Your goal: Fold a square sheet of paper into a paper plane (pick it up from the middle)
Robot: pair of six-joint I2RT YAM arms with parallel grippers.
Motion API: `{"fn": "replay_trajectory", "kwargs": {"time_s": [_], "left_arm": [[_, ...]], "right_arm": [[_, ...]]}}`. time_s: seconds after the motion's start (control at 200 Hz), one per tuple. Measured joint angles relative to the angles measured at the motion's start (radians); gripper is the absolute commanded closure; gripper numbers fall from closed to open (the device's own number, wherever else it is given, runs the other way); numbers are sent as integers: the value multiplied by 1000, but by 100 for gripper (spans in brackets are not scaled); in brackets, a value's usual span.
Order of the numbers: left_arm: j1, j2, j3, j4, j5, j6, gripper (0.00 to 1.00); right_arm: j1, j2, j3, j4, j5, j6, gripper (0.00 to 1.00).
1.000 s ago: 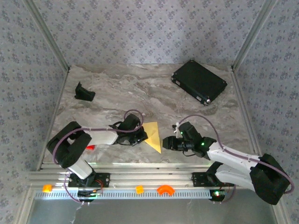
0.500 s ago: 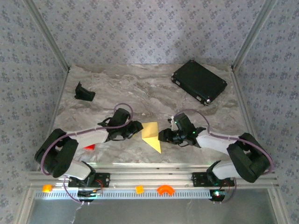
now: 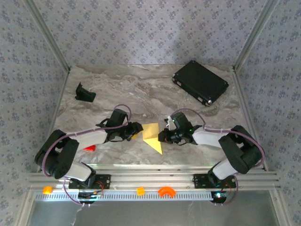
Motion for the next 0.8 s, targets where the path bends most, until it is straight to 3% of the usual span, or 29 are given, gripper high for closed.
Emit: {"fn": "replay_trajectory", "kwargs": {"time_s": [0.395, 0.8], "left_arm": [[16, 59, 8, 47, 84, 1, 34], [16, 108, 48, 81, 134, 2, 33]], "right_arm": [[-61, -5, -94, 169, -90, 41, 94], [-123, -62, -161, 252, -124, 74, 93]]}}
